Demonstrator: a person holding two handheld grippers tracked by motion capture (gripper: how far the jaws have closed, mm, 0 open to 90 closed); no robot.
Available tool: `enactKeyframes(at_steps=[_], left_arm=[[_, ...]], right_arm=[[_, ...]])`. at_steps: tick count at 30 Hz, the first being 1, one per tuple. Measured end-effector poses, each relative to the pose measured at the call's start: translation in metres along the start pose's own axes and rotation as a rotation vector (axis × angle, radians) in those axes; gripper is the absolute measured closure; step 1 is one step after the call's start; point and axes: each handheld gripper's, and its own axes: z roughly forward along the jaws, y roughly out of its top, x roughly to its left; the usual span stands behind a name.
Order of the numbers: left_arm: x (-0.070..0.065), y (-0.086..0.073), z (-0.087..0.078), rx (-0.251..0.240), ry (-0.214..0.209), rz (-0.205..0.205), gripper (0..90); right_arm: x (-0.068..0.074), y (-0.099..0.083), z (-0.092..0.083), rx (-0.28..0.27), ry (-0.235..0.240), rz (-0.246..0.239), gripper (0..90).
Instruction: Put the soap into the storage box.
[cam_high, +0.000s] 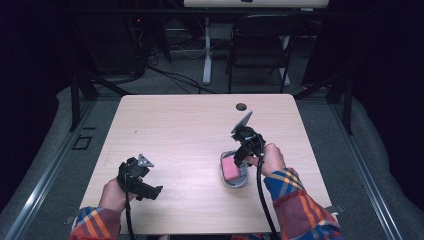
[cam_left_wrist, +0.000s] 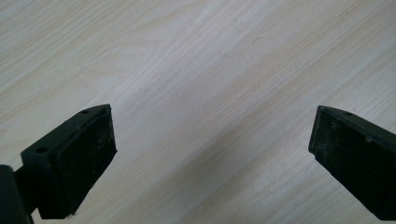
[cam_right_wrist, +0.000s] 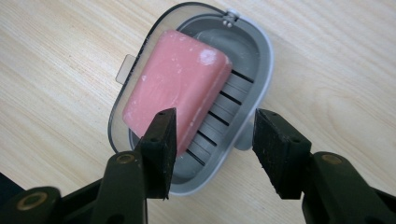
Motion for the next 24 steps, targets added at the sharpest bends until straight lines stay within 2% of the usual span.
enactKeyframes(at_steps=[7,9,10,12,14,16,20,24], left_arm=[[0.000,0.000,0.000,0.002,-0.005,0.001,0.5],[0.000,0.000,0.000,0.002,-0.004,0.000,0.5],[0.000,0.000,0.000,0.001,-0.005,0.000,0.5],[0.000,0.000,-0.001,0.001,-0.005,0.000,0.5],[0.000,0.000,-0.001,0.000,-0.004,0.001,0.5],[0.000,0.000,-0.001,0.000,-0.004,0.000,0.5],[0.000,0.000,-0.001,-0.001,-0.005,0.000,0.5],[0.000,0.000,-0.001,0.000,-0.004,-0.001,0.4]], right_arm=[[-0.011,-0.010,-0.015,-0.042,-0.013,0.011,45.3],[-0.014,-0.014,-0.019,-0.052,-0.017,0.003,42.5],[-0.016,-0.018,-0.022,-0.077,-0.019,0.013,40.3],[-0.017,-0.019,-0.025,-0.068,-0.021,0.005,38.6],[-0.022,-0.027,-0.030,-0.101,-0.026,0.005,34.6],[-0.024,-0.030,-0.032,-0.107,-0.030,0.007,33.3],[-0.032,-0.041,-0.037,-0.127,-0.034,0.012,27.2],[-0.042,-0.054,-0.041,-0.144,-0.039,0.012,16.3]])
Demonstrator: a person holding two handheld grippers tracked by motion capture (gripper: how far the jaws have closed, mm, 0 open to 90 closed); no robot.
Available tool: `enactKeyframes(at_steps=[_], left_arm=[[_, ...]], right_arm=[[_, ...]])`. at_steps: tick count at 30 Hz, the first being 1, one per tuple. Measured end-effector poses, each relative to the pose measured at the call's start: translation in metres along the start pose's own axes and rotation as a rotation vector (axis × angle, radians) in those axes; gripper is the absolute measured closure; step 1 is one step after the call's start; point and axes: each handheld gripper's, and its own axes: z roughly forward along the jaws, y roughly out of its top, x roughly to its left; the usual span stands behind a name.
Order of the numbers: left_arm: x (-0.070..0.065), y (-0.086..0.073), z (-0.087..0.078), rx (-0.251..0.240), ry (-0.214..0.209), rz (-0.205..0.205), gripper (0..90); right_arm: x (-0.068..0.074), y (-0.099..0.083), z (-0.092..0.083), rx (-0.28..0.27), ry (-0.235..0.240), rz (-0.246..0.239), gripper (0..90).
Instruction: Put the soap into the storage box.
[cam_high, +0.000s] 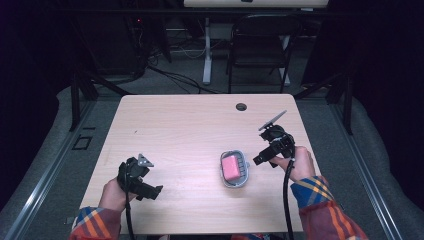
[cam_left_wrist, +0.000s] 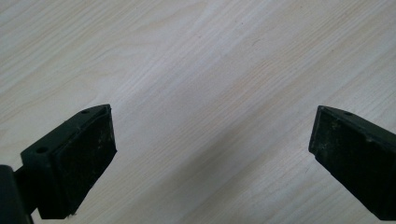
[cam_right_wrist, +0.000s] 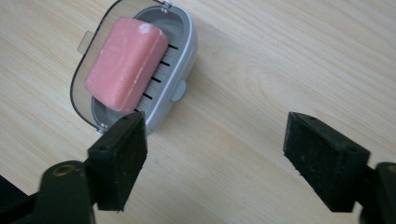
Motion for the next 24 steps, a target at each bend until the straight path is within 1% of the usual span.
enactKeyframes(at_steps=[1,2,3,4,5,6,7,10,11,14,15,16,18,19,22,23,24], left_arm=[[0.000,0.000,0.000,0.000,0.000,0.000,0.4],[0.000,0.000,0.000,0.000,0.000,0.000,0.4],[0.000,0.000,0.000,0.000,0.000,0.000,0.4],[0.000,0.000,0.000,0.000,0.000,0.000,0.4],[0.000,0.000,0.000,0.000,0.000,-0.001,0.4],[0.000,0.000,0.000,0.000,-0.001,-0.001,0.5],[0.000,0.000,0.000,-0.001,-0.001,-0.001,0.5],[0.000,0.000,0.000,0.000,-0.001,-0.001,0.4],[0.000,0.000,0.000,0.000,-0.001,-0.001,0.4],[0.000,0.000,0.000,0.000,-0.001,-0.001,0.4],[0.000,0.000,0.000,0.001,-0.001,-0.001,0.4],[0.000,0.000,0.000,0.001,-0.001,-0.001,0.5],[0.000,0.000,0.000,0.001,-0.001,-0.001,0.5],[0.000,0.000,0.000,0.001,-0.001,-0.001,0.4],[0.000,0.000,0.000,0.002,-0.001,-0.001,0.4],[0.000,0.000,0.000,0.002,-0.001,-0.001,0.4],[0.000,0.000,0.000,0.002,-0.001,-0.001,0.5]], right_arm=[[-0.001,-0.003,0.000,-0.010,-0.003,0.007,15.1],[-0.003,-0.005,-0.001,-0.020,0.003,0.011,15.0],[-0.006,-0.008,-0.002,-0.016,-0.008,0.006,14.5],[-0.006,-0.008,-0.002,-0.016,-0.008,0.006,14.5],[-0.009,-0.014,-0.002,-0.033,-0.011,0.008,14.0],[-0.011,-0.016,-0.002,-0.032,0.000,0.008,13.4],[-0.012,-0.019,-0.001,-0.041,-0.002,0.016,12.5],[-0.017,-0.026,0.002,-0.043,-0.004,0.021,9.5],[-0.019,-0.028,0.002,-0.039,0.002,0.020,8.7],[-0.022,-0.033,0.004,-0.028,-0.002,0.016,6.9],[-0.024,-0.037,0.007,-0.031,0.009,0.027,6.2],[-0.025,-0.040,0.009,-0.043,0.003,0.038,5.7],[-0.028,-0.044,0.010,-0.030,-0.003,0.027,5.1],[-0.028,-0.046,0.012,-0.030,0.005,0.035,4.8],[-0.031,-0.050,0.015,-0.029,0.003,0.037,3.8],[-0.032,-0.053,0.019,-0.023,0.011,0.045,3.4],[-0.033,-0.055,0.020,-0.014,-0.001,0.042,3.4]])
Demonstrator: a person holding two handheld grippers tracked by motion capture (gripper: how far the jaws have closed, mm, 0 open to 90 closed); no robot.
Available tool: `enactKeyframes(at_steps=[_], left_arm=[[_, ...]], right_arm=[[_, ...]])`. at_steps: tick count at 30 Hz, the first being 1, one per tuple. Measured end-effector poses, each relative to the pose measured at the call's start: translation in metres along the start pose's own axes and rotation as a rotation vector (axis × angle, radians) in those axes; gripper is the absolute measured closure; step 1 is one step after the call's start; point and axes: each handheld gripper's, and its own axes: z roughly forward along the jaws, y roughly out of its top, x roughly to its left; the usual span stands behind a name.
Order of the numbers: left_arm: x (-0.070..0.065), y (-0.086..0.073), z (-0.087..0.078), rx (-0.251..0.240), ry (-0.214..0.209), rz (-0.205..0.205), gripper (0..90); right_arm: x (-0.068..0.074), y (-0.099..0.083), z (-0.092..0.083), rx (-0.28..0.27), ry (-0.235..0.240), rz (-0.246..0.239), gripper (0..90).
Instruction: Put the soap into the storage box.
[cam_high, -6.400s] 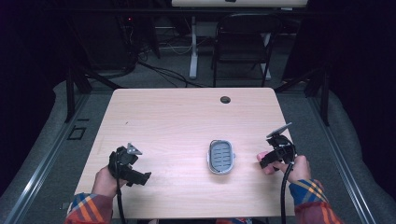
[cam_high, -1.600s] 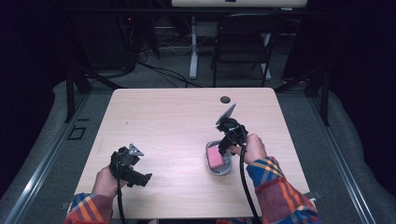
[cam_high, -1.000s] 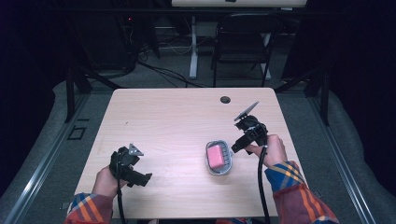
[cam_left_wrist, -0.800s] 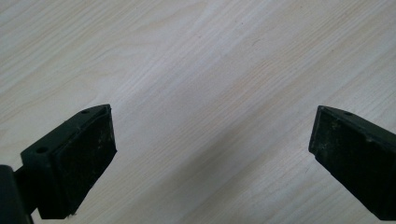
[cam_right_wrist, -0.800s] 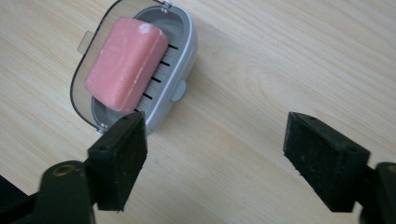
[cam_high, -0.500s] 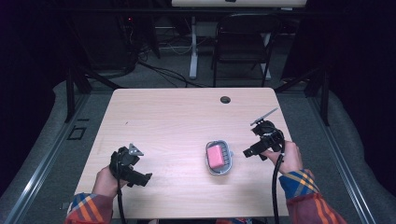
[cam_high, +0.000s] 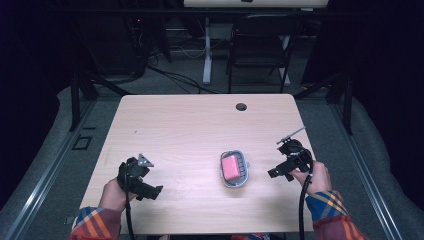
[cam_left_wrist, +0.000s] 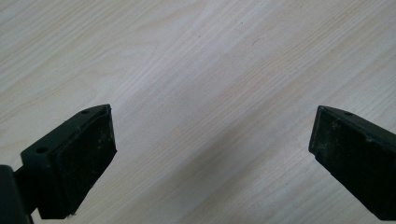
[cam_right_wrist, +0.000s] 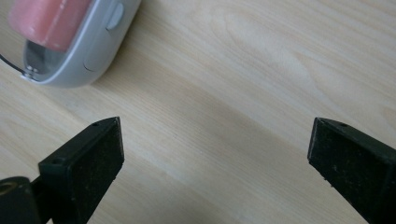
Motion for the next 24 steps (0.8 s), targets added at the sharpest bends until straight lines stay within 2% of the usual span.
enactKeyframes(at_steps=[5,7,9,10,11,12,14,15,16,17,19,20,21,24], left_arm=[[0.000,0.000,0.000,0.001,0.000,0.001,0.4],[0.000,0.000,0.000,0.001,0.000,0.001,0.4],[0.000,0.000,0.000,0.002,0.000,0.001,0.4],[0.000,0.000,0.000,0.001,0.000,0.001,0.5],[0.000,0.000,0.000,0.002,-0.001,0.001,0.5],[0.000,0.000,0.000,0.002,-0.001,0.001,0.4],[0.000,0.000,0.000,0.002,-0.001,0.001,0.4],[0.000,0.000,0.000,0.002,-0.001,0.002,0.4],[0.000,0.000,0.000,0.002,-0.001,0.002,0.5],[0.000,0.000,0.001,0.003,-0.002,0.003,0.5],[0.000,0.000,0.001,0.003,-0.002,0.003,0.4],[0.000,0.000,0.001,0.003,-0.002,0.003,0.5],[0.000,0.000,0.001,0.004,-0.002,0.004,0.5],[0.000,0.000,0.001,0.004,-0.004,0.006,0.4]], right_arm=[[-0.005,-0.009,0.008,0.021,-0.008,-0.002,2.8],[-0.006,-0.013,0.012,-0.002,0.000,0.013,2.7],[-0.009,-0.016,0.014,0.024,-0.008,0.000,2.3],[-0.008,-0.018,0.017,-0.003,-0.005,0.023,2.3],[-0.009,-0.019,0.017,0.017,0.009,0.011,2.2],[-0.010,-0.020,0.018,0.021,-0.002,0.008,1.7],[-0.009,-0.022,0.019,0.004,-0.008,0.020,1.6],[-0.011,-0.022,0.019,0.012,-0.004,0.003,1.5],[-0.011,-0.023,0.020,0.013,0.008,0.012,1.1],[-0.010,-0.026,0.025,-0.015,0.023,0.038,0.8],[-0.012,-0.027,0.026,0.036,0.010,0.002,0.4],[-0.012,-0.027,0.026,0.036,0.010,0.002,0.4],[-0.012,-0.028,0.030,0.036,-0.011,0.001,0.1],[-0.014,-0.028,0.031,0.052,-0.007,-0.001,0.0]])
